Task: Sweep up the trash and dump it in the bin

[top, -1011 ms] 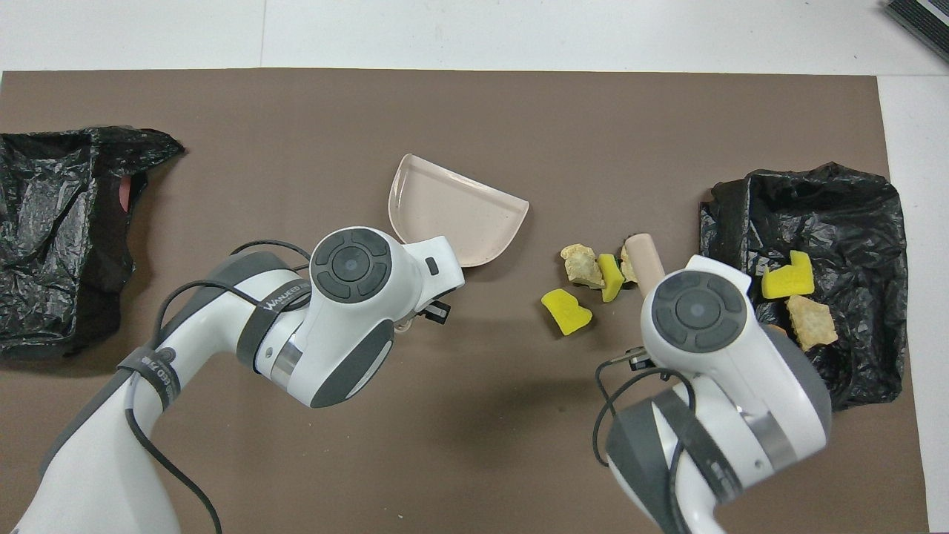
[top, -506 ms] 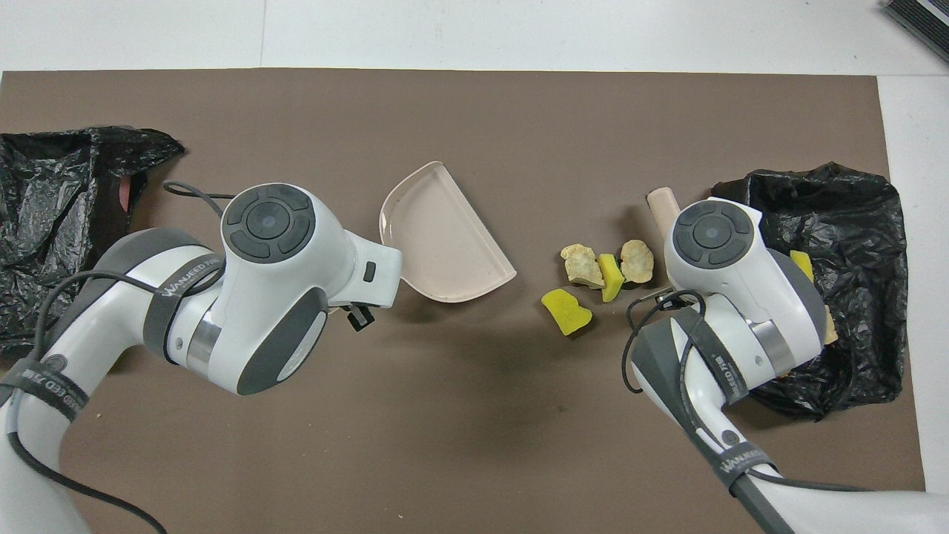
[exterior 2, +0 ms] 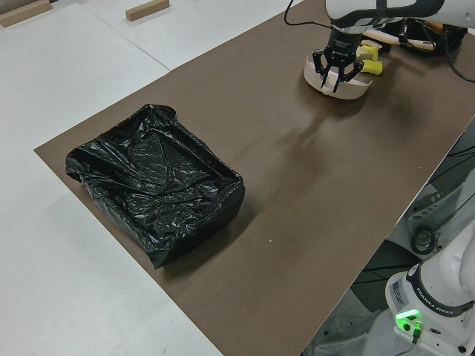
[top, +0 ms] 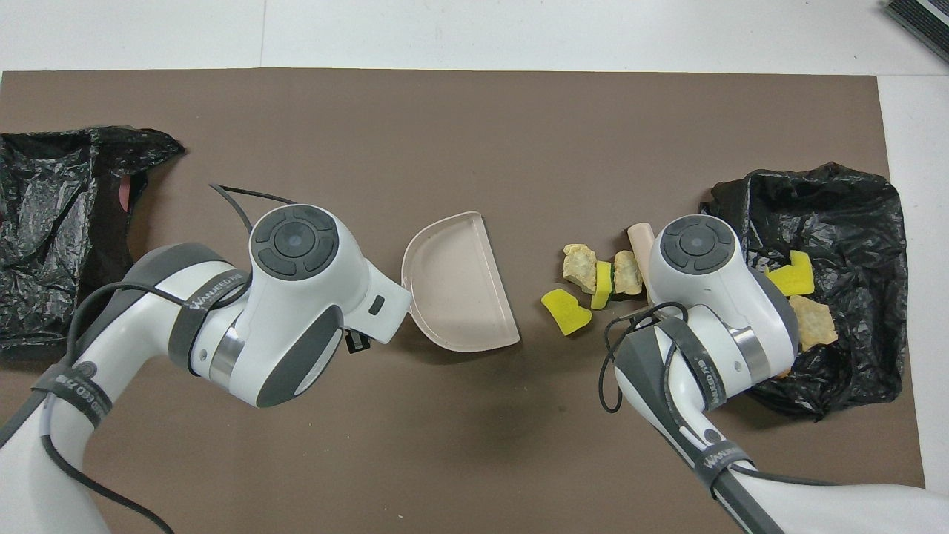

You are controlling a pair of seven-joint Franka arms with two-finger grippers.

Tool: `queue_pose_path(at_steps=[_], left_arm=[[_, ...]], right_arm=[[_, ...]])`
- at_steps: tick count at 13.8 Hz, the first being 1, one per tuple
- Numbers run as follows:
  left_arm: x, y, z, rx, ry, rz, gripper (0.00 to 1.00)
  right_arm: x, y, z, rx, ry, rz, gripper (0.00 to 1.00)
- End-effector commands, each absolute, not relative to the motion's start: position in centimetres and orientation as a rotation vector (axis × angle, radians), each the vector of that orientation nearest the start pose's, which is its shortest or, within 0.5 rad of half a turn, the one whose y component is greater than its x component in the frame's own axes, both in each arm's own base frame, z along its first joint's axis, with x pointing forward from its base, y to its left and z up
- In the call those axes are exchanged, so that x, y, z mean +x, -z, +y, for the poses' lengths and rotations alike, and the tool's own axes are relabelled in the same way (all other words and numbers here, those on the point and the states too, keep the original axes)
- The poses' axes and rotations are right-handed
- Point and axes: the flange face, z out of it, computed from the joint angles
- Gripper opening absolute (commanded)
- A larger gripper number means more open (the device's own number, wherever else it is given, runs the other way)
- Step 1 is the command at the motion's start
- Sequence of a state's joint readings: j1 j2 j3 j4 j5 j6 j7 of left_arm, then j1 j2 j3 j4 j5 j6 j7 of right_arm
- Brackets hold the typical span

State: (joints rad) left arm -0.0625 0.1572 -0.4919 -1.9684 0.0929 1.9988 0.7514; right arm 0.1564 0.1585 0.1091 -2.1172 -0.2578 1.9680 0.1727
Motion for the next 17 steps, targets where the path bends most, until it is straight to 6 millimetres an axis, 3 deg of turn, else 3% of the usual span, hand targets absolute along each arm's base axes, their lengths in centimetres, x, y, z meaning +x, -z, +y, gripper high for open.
queue_pose_path(at_steps=[1,3,7,11,14,16,17], left_arm=[[47.8,-38.9,-29.9,-2.393,-0.149,1.990,0.00],[46.3,-37.4,-30.2,-2.381,-0.176,1.997,0.00],[45.8,-37.0,-30.4,-2.370,-0.143,2.004,0.00],[45.9,-37.0,-30.1,-2.361,-0.109,2.009,0.00],[47.0,-36.8,-29.2,-2.248,-0.069,2.148,0.00],[47.7,-36.7,-28.3,-2.181,-0.064,2.220,0.00],[48.2,-36.6,-27.6,-2.163,-0.062,2.239,0.00]], right_arm=[[49.9,-30.8,14.0,-3.325,-0.460,-0.328,0.00],[49.1,-30.4,16.7,-3.281,-0.475,-0.284,0.00],[47.1,-29.8,24.1,-3.170,-0.476,-0.238,0.00],[46.2,-31.3,30.5,-3.001,-0.470,-0.251,0.00],[46.0,-33.1,31.9,-2.936,-0.503,-0.235,0.00],[45.0,-38.0,31.4,-2.964,-0.441,-0.246,0.00],[44.9,-39.3,30.5,-2.976,-0.447,-0.225,0.00]])
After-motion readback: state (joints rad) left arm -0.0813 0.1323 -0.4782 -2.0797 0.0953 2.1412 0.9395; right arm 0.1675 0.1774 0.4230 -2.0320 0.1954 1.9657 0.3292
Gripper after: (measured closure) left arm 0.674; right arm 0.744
